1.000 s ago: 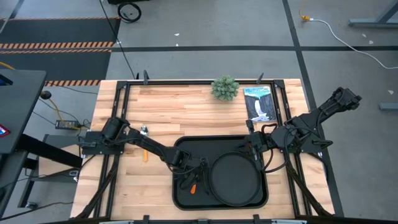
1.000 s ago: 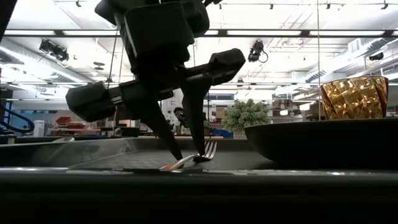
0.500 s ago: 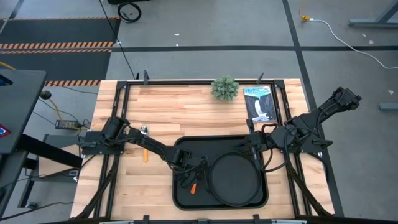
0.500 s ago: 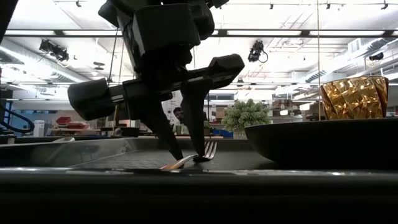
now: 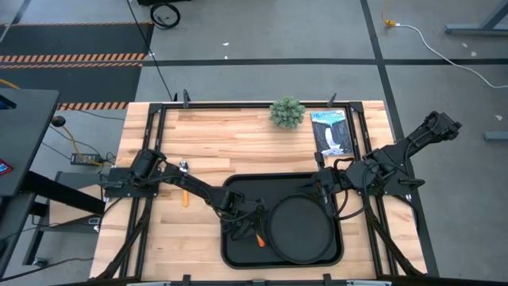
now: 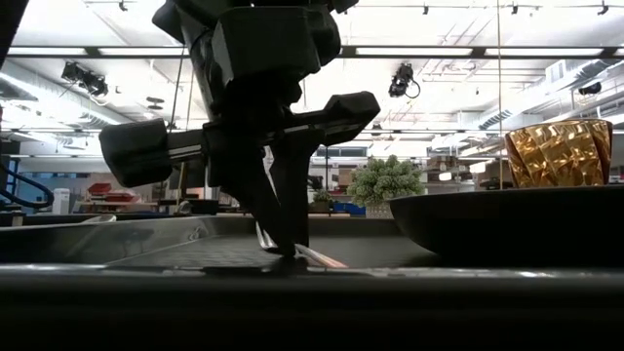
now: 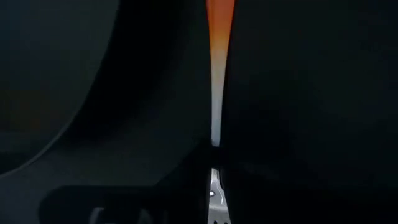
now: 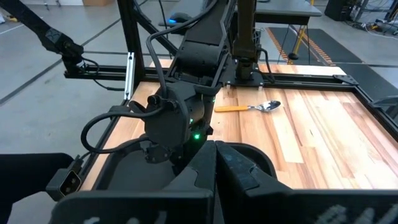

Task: Pick and place plate/cup/fork/spoon on tray
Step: Put the orange fork to the left of the black plate on the black serving tray, then put the light yellow spoon to the left of the orange fork on the black serving tray

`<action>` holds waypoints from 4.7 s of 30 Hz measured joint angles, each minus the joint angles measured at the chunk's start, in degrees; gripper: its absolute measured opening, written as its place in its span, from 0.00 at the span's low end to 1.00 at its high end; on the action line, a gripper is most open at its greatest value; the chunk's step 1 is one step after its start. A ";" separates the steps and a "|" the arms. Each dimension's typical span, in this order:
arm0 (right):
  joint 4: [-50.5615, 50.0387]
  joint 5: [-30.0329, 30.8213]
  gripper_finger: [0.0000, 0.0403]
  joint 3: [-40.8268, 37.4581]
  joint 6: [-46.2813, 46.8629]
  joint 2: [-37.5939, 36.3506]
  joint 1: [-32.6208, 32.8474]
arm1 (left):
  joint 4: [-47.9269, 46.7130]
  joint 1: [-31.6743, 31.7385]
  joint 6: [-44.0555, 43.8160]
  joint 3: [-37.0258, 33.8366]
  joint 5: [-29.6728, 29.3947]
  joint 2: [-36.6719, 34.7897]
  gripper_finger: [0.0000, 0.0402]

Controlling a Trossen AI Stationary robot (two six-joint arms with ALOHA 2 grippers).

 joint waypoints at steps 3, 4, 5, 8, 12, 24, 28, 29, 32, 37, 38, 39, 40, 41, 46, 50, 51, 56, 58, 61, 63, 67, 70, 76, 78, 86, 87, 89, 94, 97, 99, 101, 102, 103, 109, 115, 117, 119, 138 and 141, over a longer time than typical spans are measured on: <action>0.00 0.02 0.03 0.00 0.00 0.00 0.00 | 0.38 -0.04 0.92 0.00 -0.30 0.04 0.09; -0.01 0.02 0.03 0.00 0.00 0.00 0.00 | 0.39 -0.10 1.77 0.00 -0.58 0.04 0.10; -0.01 0.02 0.03 0.00 0.00 0.00 0.00 | 0.39 -0.17 2.47 0.01 -1.00 0.04 0.11; 0.00 0.02 0.03 0.00 0.02 0.00 0.00 | 0.67 -0.15 3.71 0.02 -1.29 0.04 0.14; -0.01 0.01 0.03 0.00 0.01 0.00 0.00 | 1.07 -0.15 5.31 0.02 -1.34 0.07 0.14; 0.01 1.55 0.03 0.00 0.89 0.02 0.00 | 0.24 0.46 20.39 -0.02 -2.20 -0.63 0.06; 0.00 1.57 0.03 0.00 2.16 0.02 -0.02 | 0.35 0.71 21.48 -0.02 -1.28 -0.66 0.08; 0.02 1.57 0.03 0.00 2.44 0.02 -0.02 | 0.35 0.73 21.59 -0.02 -0.88 -0.66 0.09; 0.02 1.59 0.03 0.00 2.62 0.02 -0.02 | 0.40 0.72 23.38 -0.02 -0.72 -0.68 0.09; 0.02 1.70 0.03 0.00 2.65 0.02 -0.02 | 2.36 0.69 24.04 -0.02 -0.73 -0.73 0.07; 0.02 2.07 0.03 0.00 2.66 0.02 -0.02 | 2.82 0.68 24.04 -0.02 -0.83 -0.75 0.07; 0.02 2.57 0.03 0.00 2.67 0.02 -0.02 | 2.98 0.68 24.03 -0.02 -0.97 -0.78 0.07; 0.02 2.84 0.03 0.00 2.69 0.02 -0.02 | 2.93 0.70 24.01 -0.02 -1.02 -0.81 0.08; 0.02 2.88 0.03 0.00 2.69 0.02 -0.02 | 2.88 0.70 23.83 -0.02 -1.07 -0.83 0.08; 0.00 2.88 0.03 0.00 2.67 0.02 -0.02 | 2.99 0.70 22.93 -0.02 -1.09 -0.85 0.14; 0.00 2.88 0.03 0.00 2.67 0.02 -0.02 | 3.04 0.68 22.75 -0.02 -1.10 -0.87 0.19; 0.00 2.88 0.03 0.00 2.67 0.02 -0.02 | 3.06 0.68 22.64 -0.02 -1.32 -0.87 0.20; -0.02 2.88 0.03 0.00 2.65 0.02 -0.02 | 2.84 0.61 20.80 -0.02 -2.86 -1.16 0.26; -0.07 2.88 0.03 0.00 2.65 0.02 -0.02 | 2.98 0.50 19.07 0.01 -2.90 -1.56 0.28; -0.37 2.88 0.03 0.01 2.67 0.02 -0.02 | 1.75 -0.10 16.67 0.02 -3.98 -2.84 0.31; -0.50 2.88 0.03 0.02 2.62 0.02 -0.02 | 0.80 -0.60 15.13 0.02 -5.39 -4.07 0.31; -0.84 2.86 0.03 0.02 2.50 0.02 -0.02 | -1.87 -1.77 7.52 0.09 -8.35 -7.29 0.32; -1.64 2.87 0.03 0.02 1.99 0.02 -0.02 | -4.72 -2.58 -5.62 0.07 -11.13 -9.63 0.32; -1.37 2.90 0.03 0.07 -0.06 0.04 -0.14 | -16.19 -2.62 -37.50 0.07 -13.40 -13.59 0.32; -1.38 3.04 0.03 0.07 -0.50 0.04 -0.34 | -20.36 -2.61 -48.29 0.07 -13.85 -14.72 0.32; -1.62 3.10 0.03 0.07 -1.20 0.04 -1.34 | -40.96 -4.37 -77.27 0.00 -18.36 -17.16 0.32; -1.49 3.10 0.03 0.07 -1.44 0.02 -1.44 | -41.92 -4.88 -79.12 0.00 -18.98 -17.24 0.32; -1.40 3.08 0.03 0.07 -1.68 0.02 -1.59 | -42.82 -6.17 -80.89 -0.18 -20.20 -17.89 0.32; -0.67 3.02 0.03 0.07 -1.92 0.02 -1.66 | -38.63 -7.76 -83.68 -5.80 -20.69 -22.65 0.32; -0.60 2.99 0.03 0.07 -1.92 0.02 -1.66 | -35.30 -7.74 -86.95 -11.31 -20.81 -26.29 0.32; -0.57 2.96 0.03 0.07 -1.92 0.02 -1.66 | -33.91 -7.74 -89.64 -14.56 -20.12 -28.62 0.32; -0.53 2.87 0.03 0.07 -1.92 0.02 -1.66 | -32.62 -7.74 -93.21 -17.65 -19.71 -30.77 0.32; -0.44 2.87 0.03 0.07 -1.92 0.02 -1.66 | -32.50 -7.70 -95.28 -19.06 -19.54 -31.87 0.32; -0.35 2.86 0.03 0.07 -1.92 0.02 -1.66 | -32.27 -7.60 -97.62 -20.34 -19.41 -32.77 0.32; -0.39 2.86 0.03 0.02 -2.13 0.01 -1.66 | -31.37 -7.35 -112.82 -28.23 -19.66 -38.67 0.32; -1.20 2.86 0.03 0.02 -4.46 0.05 -2.71 | -31.57 -7.34 -139.12 -35.45 -19.96 -44.41 0.32; -1.64 2.88 0.03 0.02 -5.92 0.11 -3.48 | -31.20 -7.36 -146.48 -36.70 -19.29 -44.68 0.32; -1.77 2.87 0.03 0.00 -7.37 0.11 -4.24 | -31.47 -7.34 -149.80 -37.33 -18.07 -44.78 0.32; 11.30 -8.38 0.03 -9.56 -27.45 -0.41 -20.16 | -35.93 -1.18 -150.29 -37.57 -27.94 -44.00 0.32; 10.13 -11.87 0.03 -10.79 -25.84 -1.00 -23.96 | -35.87 -1.13 -149.33 -37.57 -29.35 -43.05 0.32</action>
